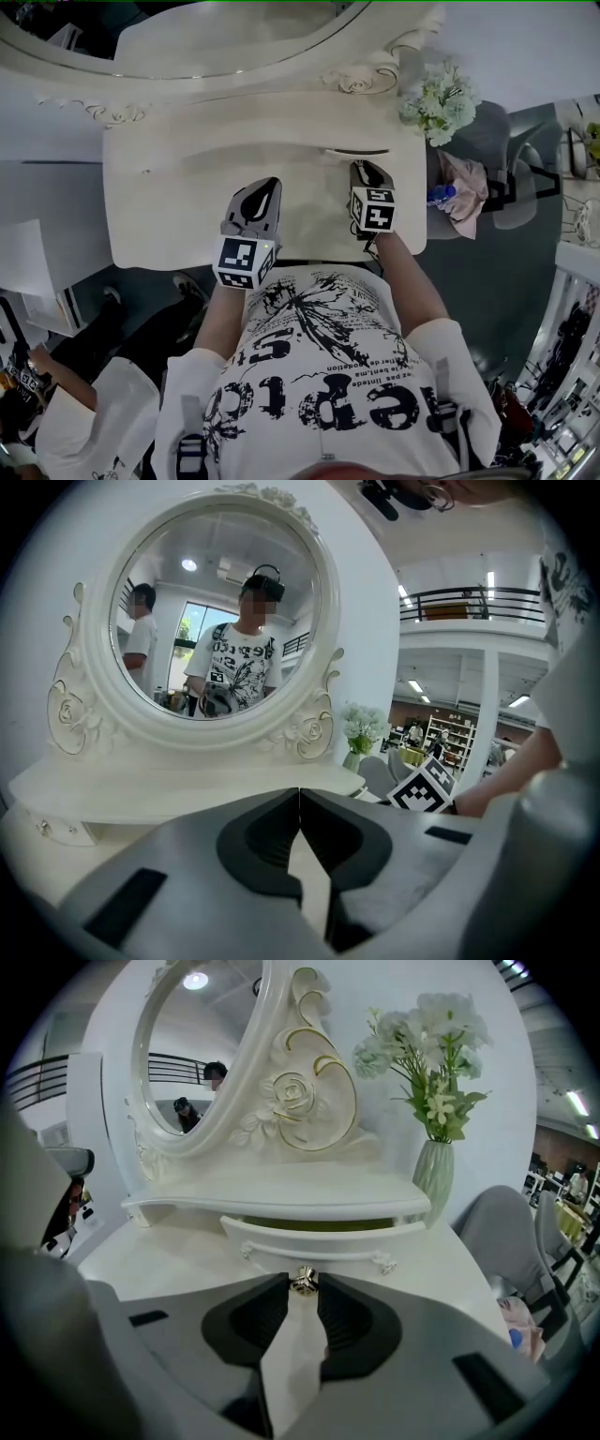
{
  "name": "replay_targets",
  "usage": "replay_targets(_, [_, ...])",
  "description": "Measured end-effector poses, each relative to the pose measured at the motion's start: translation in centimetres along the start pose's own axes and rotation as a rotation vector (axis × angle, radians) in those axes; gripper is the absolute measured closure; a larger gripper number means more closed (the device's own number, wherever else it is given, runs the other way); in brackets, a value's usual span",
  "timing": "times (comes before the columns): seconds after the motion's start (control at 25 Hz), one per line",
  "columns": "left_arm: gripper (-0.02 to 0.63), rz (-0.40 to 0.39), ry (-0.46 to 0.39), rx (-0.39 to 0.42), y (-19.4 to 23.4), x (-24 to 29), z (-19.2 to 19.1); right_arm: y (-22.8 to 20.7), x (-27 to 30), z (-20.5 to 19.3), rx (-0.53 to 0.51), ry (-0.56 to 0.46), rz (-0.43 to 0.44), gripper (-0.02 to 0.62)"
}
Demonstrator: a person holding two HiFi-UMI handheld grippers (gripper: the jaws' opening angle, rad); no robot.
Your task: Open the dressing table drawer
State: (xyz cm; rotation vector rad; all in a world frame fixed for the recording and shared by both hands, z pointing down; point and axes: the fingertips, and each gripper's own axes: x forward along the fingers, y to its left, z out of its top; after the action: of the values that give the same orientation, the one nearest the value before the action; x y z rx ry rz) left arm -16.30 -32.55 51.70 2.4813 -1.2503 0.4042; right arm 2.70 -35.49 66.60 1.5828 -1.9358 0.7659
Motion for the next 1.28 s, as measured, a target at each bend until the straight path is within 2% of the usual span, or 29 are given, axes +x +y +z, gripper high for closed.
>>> replay_targets(0.44, [0.587, -0.008, -0.001, 0.007, -2.3, -0.5, -0.2, 0.7, -2.7, -3.0, 0.007, 0.026, 0.04, 0.486])
replay_targets(0.8, [0.588, 0.008, 0.003, 0.01, -3.7, -1.3, -0.6, 0.9, -3.6, -3.9, 0.024, 0.029, 0.068, 0.485])
replay_targets(1.08, [0.587, 0.025, 0.003, 0.01, -4.4, -1.5, -0.6, 1.2, -5.5, -2.7, -0.027, -0.026, 0.062, 0.482])
replay_targets(1.28, [0.587, 0.03, -0.012, 0.021, -5.4, -1.4, 0.3, 2.4, -8.9, 0.5, -0.051, -0.112, 0.132, 0.493])
